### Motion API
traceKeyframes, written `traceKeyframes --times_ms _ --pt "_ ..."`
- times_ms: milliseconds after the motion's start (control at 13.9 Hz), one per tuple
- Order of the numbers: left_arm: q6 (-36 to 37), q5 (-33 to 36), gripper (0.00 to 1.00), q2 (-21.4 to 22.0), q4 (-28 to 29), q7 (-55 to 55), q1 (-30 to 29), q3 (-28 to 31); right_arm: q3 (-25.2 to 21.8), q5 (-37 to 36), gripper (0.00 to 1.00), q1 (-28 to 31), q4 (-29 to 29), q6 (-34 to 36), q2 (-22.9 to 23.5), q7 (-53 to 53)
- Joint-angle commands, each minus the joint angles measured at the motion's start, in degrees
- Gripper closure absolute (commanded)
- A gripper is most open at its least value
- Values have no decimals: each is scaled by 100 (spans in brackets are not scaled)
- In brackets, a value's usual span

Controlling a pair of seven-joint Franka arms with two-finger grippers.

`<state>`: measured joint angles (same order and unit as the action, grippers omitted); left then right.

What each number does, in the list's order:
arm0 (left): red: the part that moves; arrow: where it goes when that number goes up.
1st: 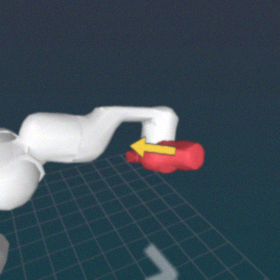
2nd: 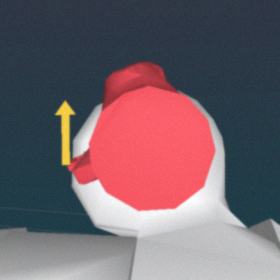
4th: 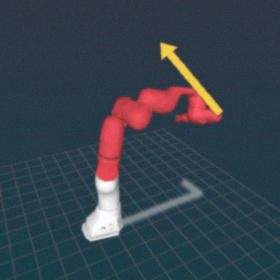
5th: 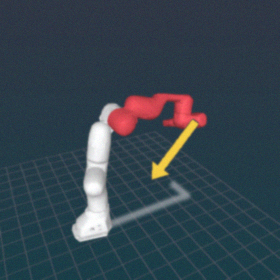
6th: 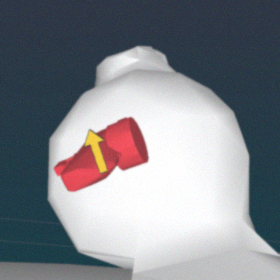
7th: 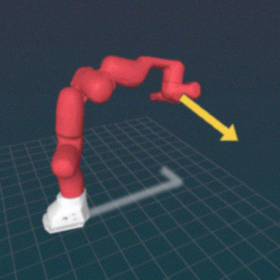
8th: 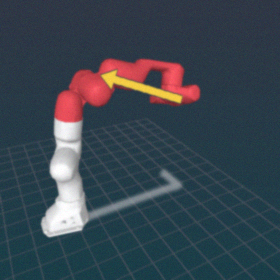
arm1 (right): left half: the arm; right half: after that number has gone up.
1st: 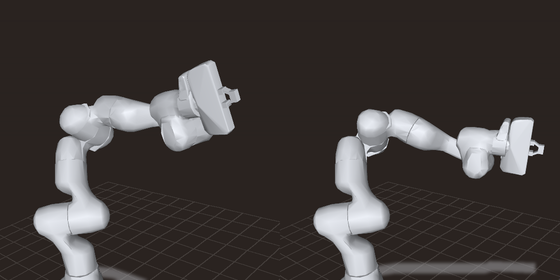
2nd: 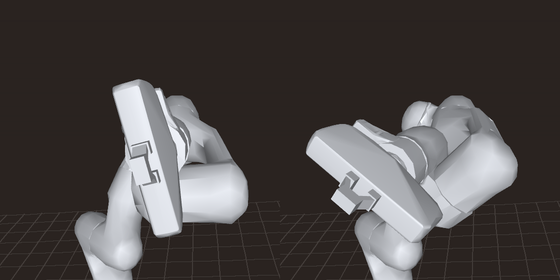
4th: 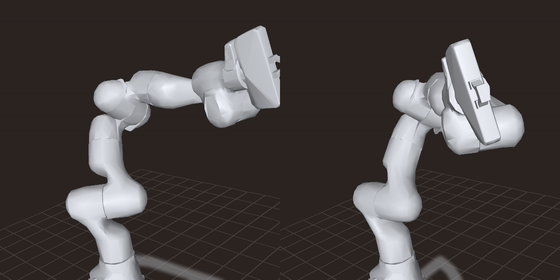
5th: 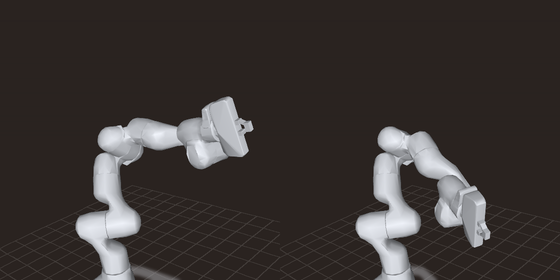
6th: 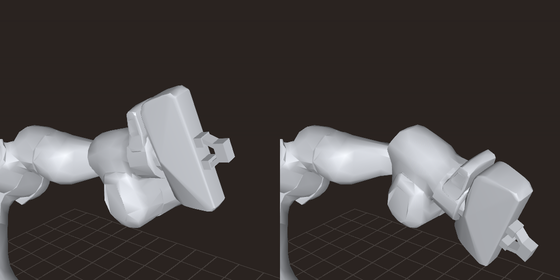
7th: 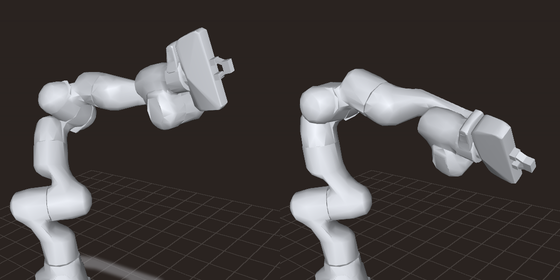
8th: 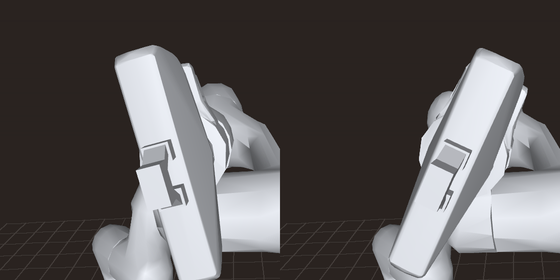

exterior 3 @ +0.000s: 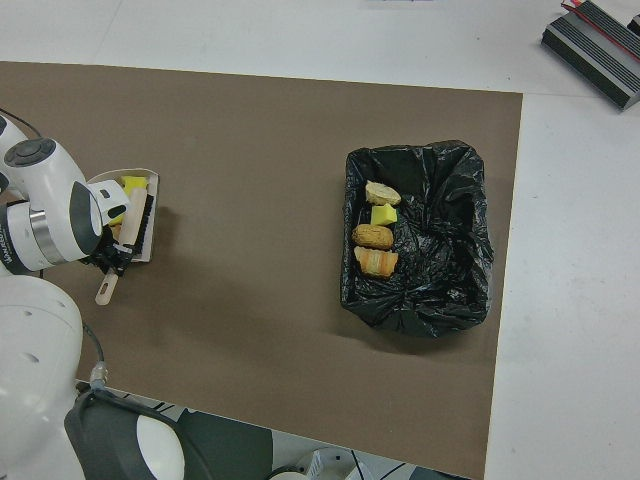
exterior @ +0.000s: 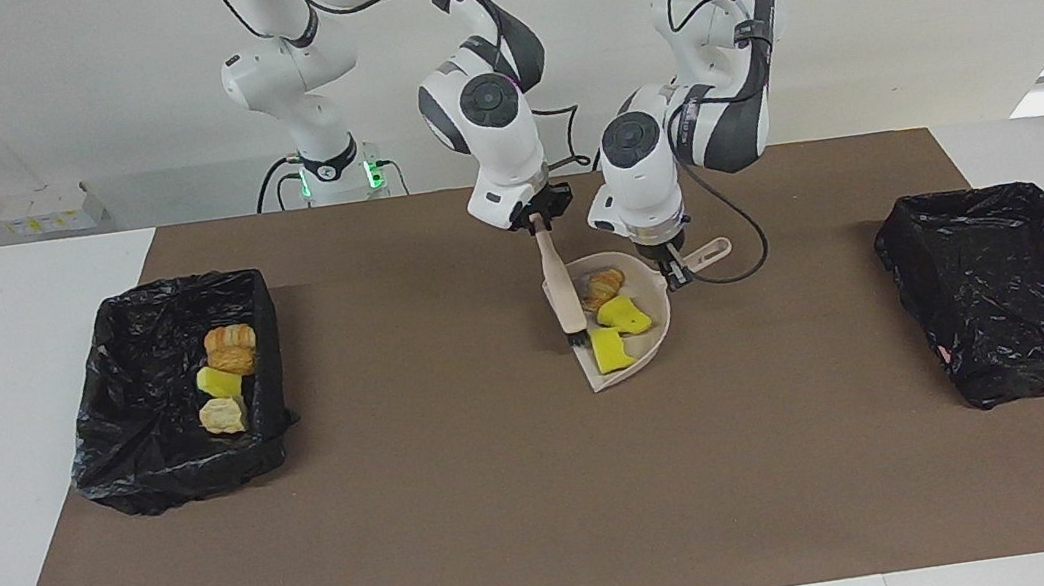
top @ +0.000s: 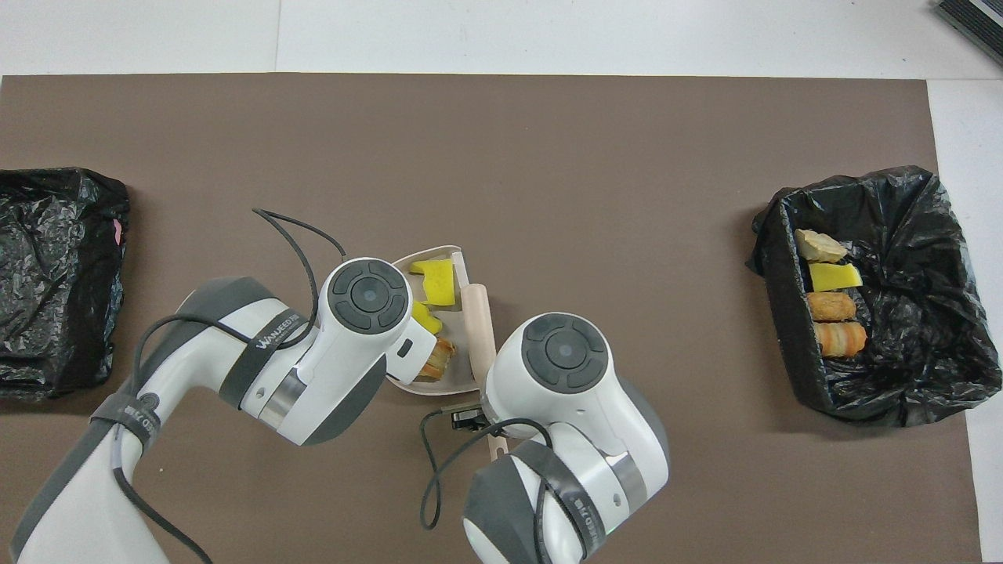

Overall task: Sweep and dump trash in bin
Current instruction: 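Carry the loaded dustpan with the left gripper over the nearby black bin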

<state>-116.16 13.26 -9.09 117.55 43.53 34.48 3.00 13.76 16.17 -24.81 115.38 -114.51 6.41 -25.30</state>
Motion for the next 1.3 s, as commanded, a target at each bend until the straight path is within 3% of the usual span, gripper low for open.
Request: traceKeyframes --times_ms 0,216,361,577,721,865,937,1226 --pt "-144 80 100 92 120 479 6 51 -5 62 100 353 46 629 -507 227" --pt "-22 71 100 135 -258 1560 -319 95 -31 -113 100 355 107 1149 -877 -96" --pt "250 71 100 432 -276 1833 -546 104 30 -334 100 206 221 1106 -1027 -693" --pt "602 71 100 1135 -276 2824 -1213 95 39 -343 100 -319 414 669 -923 -958" --pt "795 62 100 1374 -381 3562 -1714 113 39 -343 100 -603 538 307 -851 -1117" --pt "1137 62 100 1357 -758 3829 -2128 122 39 -343 100 -1024 538 53 -677 -1406" --pt "1244 80 100 1305 -1029 4082 -2608 122 30 -378 100 -1347 538 -166 -389 -1808" --pt "1095 509 100 1051 -1426 4453 -3464 174 30 -466 100 -1763 547 -791 62 -2531"
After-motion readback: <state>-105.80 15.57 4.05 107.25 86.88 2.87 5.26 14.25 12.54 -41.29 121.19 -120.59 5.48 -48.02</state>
